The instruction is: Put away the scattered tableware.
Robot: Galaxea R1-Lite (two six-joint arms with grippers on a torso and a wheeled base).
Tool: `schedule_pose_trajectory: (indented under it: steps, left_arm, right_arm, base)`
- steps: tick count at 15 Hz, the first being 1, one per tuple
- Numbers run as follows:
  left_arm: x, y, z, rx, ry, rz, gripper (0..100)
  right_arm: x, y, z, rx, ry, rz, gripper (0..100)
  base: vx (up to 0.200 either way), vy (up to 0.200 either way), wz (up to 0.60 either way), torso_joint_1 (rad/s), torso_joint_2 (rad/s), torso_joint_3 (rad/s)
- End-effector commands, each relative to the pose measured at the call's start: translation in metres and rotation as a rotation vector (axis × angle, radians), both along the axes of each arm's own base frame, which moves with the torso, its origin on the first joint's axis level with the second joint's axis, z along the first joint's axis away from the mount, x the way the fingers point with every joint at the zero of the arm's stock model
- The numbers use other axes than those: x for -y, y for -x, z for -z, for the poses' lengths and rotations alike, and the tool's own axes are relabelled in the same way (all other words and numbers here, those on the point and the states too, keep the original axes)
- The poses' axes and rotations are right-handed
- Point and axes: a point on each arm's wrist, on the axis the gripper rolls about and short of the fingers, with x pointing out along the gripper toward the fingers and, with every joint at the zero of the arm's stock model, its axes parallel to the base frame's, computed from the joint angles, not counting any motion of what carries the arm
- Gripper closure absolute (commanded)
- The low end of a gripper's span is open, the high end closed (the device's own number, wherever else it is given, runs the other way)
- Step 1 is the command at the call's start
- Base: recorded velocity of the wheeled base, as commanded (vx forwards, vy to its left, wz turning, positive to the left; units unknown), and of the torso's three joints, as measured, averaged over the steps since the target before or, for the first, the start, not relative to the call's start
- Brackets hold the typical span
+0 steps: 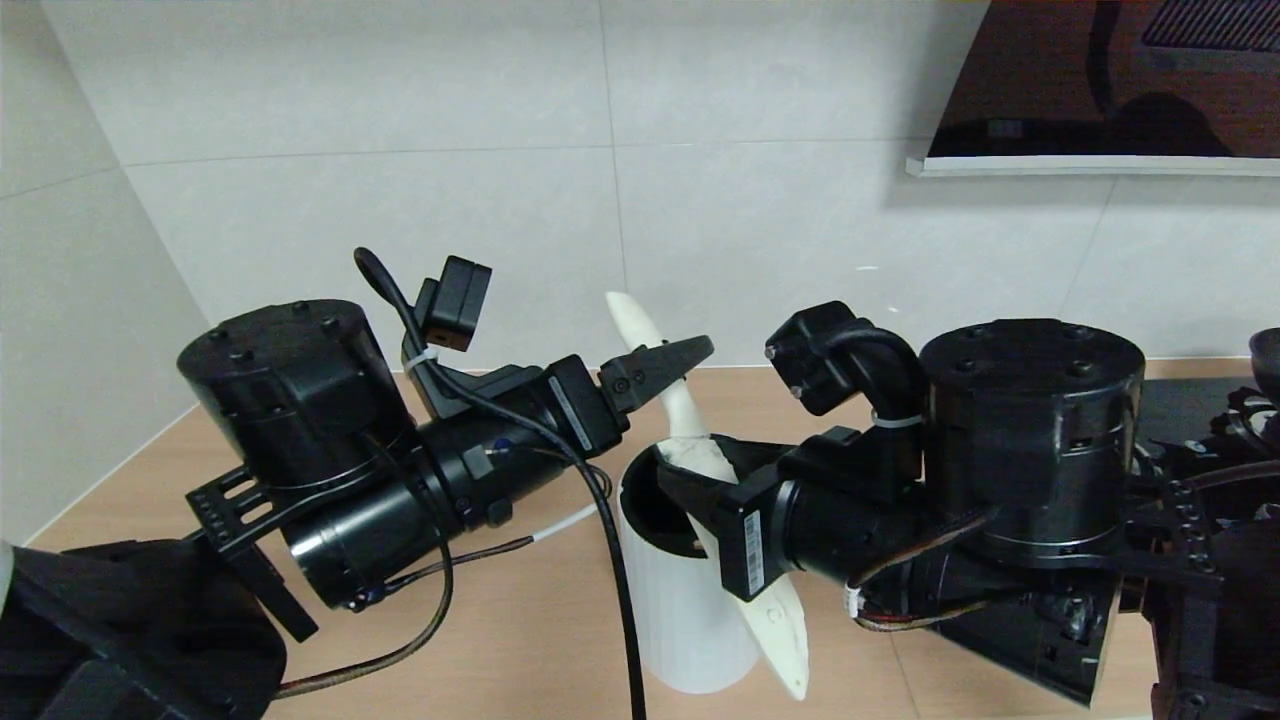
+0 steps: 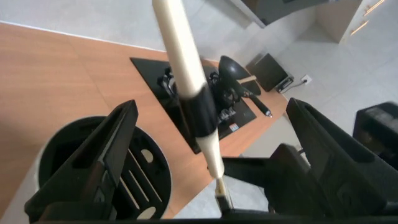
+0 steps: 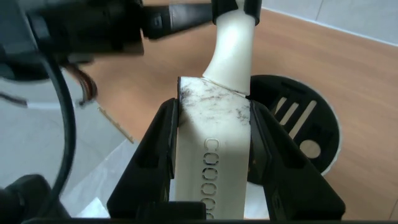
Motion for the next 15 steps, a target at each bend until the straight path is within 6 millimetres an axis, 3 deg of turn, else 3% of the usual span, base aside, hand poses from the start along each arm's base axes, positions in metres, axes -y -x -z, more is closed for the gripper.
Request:
schedule_pose_trajectory:
  steps: [1, 6, 7, 15]
  left_arm:
    - [0.0012, -0.0005, 0.0014, -0.004, -0.003, 0.002, 0]
    - [0.0019, -0.0016, 0.0032, -0.010, -0.005, -0.001, 0]
    - [0.0021, -0.0018, 0.0037, -0.011, -0.006, -0.001, 100]
    - [0.0048, -0.0015, 0.0072, -0.021, -0.014, 0.009, 100]
  right_arm:
    - [-0.0011, -0.0006, 0.0021, -0.004, 0.006, -0.001, 100]
    - [-0.0029, 0.0016, 0.0055, -0.011, 0.014, -0.010, 100]
    - [-0.0031, 0.0015, 0.0051, -0.010, 0.013, -0.010, 100]
    - [-0.0020, 0.0018, 0.0025, 0.009, -0.009, 0.005, 100]
  base:
    - [0.000, 0.000, 0.00, 0.000, 0.00, 0.000]
    - [0.000, 0.000, 0.00, 0.000, 0.00, 0.000]
    - [0.000, 0.000, 0.00, 0.000, 0.00, 0.000]
    - [0.000, 0.000, 0.00, 0.000, 0.00, 0.000]
